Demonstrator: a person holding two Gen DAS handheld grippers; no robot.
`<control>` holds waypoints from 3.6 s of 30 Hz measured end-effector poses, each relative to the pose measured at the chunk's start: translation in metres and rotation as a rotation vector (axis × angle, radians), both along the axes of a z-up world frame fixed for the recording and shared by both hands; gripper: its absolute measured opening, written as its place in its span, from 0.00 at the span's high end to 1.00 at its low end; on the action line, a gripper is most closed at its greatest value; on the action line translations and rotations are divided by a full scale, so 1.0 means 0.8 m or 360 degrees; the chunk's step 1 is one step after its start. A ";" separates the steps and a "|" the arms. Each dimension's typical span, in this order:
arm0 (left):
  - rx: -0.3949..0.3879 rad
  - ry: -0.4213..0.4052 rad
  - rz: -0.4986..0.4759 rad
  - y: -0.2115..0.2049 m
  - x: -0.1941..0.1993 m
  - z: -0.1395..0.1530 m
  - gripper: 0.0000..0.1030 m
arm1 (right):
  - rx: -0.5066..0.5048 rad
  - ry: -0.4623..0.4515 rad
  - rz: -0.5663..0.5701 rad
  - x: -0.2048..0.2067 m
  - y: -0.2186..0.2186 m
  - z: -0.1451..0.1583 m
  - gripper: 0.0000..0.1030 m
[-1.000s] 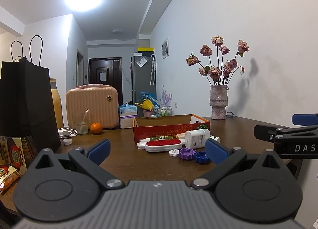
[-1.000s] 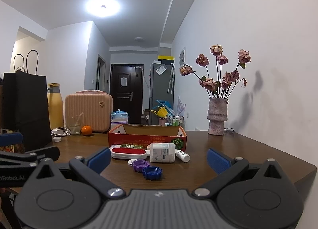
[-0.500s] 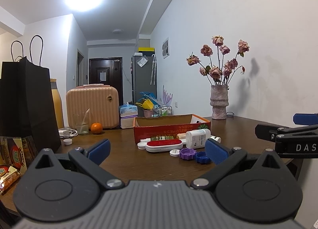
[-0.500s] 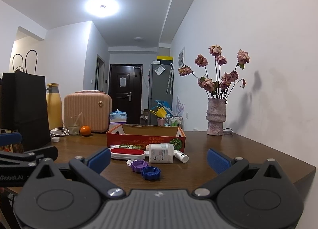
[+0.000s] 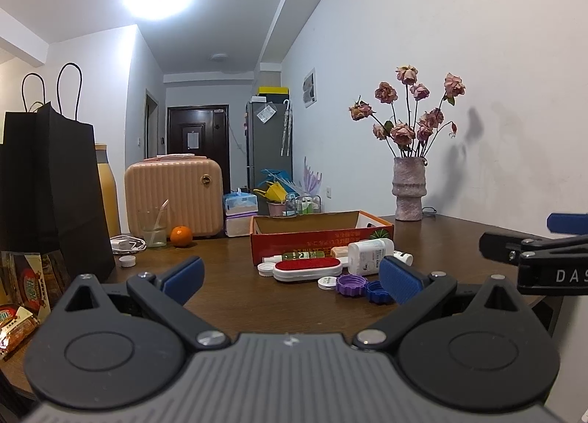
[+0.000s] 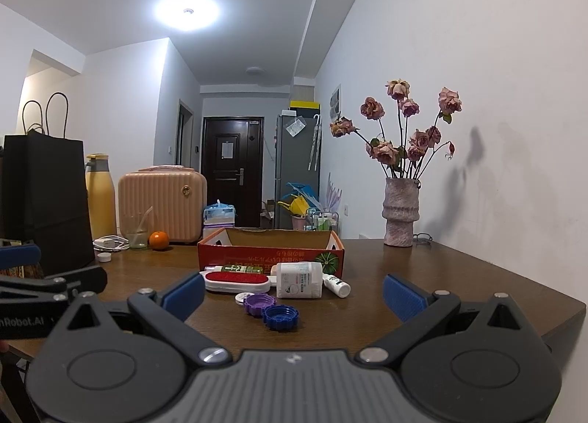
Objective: Organize rigid objects
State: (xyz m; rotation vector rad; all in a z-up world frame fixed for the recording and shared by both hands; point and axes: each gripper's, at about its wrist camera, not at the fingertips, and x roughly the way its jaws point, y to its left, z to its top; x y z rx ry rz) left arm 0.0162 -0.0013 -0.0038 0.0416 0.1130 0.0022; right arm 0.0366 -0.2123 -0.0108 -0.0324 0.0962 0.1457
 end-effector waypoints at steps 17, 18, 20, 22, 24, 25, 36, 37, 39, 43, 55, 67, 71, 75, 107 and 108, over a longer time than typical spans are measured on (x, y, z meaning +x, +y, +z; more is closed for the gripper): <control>0.0030 0.0396 -0.0188 0.013 0.174 -0.027 0.00 | -0.0003 0.0505 0.0300 0.221 -0.003 -0.051 0.04; 0.0045 0.0410 -0.0191 0.012 0.186 -0.029 0.00 | -0.0009 0.0522 0.0327 0.234 0.004 -0.055 0.04; 0.0058 0.0442 -0.0189 0.013 0.212 -0.034 0.00 | -0.0044 0.0560 0.0345 0.260 0.016 -0.062 0.05; 0.0040 0.0489 -0.0174 0.015 0.237 -0.040 0.00 | -0.0075 0.0600 0.0368 0.282 0.025 -0.073 0.08; 0.0011 0.0531 -0.0163 0.020 0.258 -0.045 0.00 | -0.0093 0.0645 0.0372 0.301 0.034 -0.086 0.12; 0.0004 0.0549 -0.0158 0.020 0.267 -0.047 0.00 | -0.0092 0.0666 0.0365 0.307 0.037 -0.091 0.14; 0.0103 0.0649 -0.0249 -0.010 0.335 -0.069 0.00 | -0.0129 0.0819 0.0403 0.336 0.040 -0.106 0.48; 0.0112 0.0664 -0.0268 -0.015 0.340 -0.071 0.00 | -0.0120 0.0829 0.0409 0.337 0.036 -0.105 0.48; 0.0109 0.0681 -0.0324 -0.025 0.351 -0.074 0.00 | -0.0130 0.0839 0.0395 0.339 0.029 -0.102 0.48; 0.0080 0.0719 -0.0430 -0.047 0.373 -0.078 0.01 | -0.0154 0.0834 0.0353 0.350 0.008 -0.100 0.48; 0.0161 0.0827 -0.0403 -0.083 0.406 -0.098 0.39 | -0.0059 0.0791 0.0297 0.355 -0.058 -0.094 0.48; 0.0162 0.0589 -0.0271 -0.071 0.347 -0.048 0.46 | -0.0067 0.0663 0.0321 0.319 -0.044 -0.064 0.48; 0.0129 0.0352 -0.0124 -0.054 0.289 -0.010 0.46 | -0.0069 0.0487 0.0320 0.280 -0.037 -0.036 0.48; 0.0100 0.0145 -0.0024 -0.040 0.228 0.022 0.46 | -0.0045 0.0303 0.0284 0.237 -0.029 -0.009 0.48; -0.0003 -0.0216 0.0203 0.002 0.172 0.067 0.46 | 0.0036 -0.0120 0.0173 0.179 0.016 0.044 0.48; -0.0003 -0.0211 0.0203 0.003 0.188 0.069 0.46 | 0.0030 -0.0120 0.0183 0.196 0.017 0.047 0.48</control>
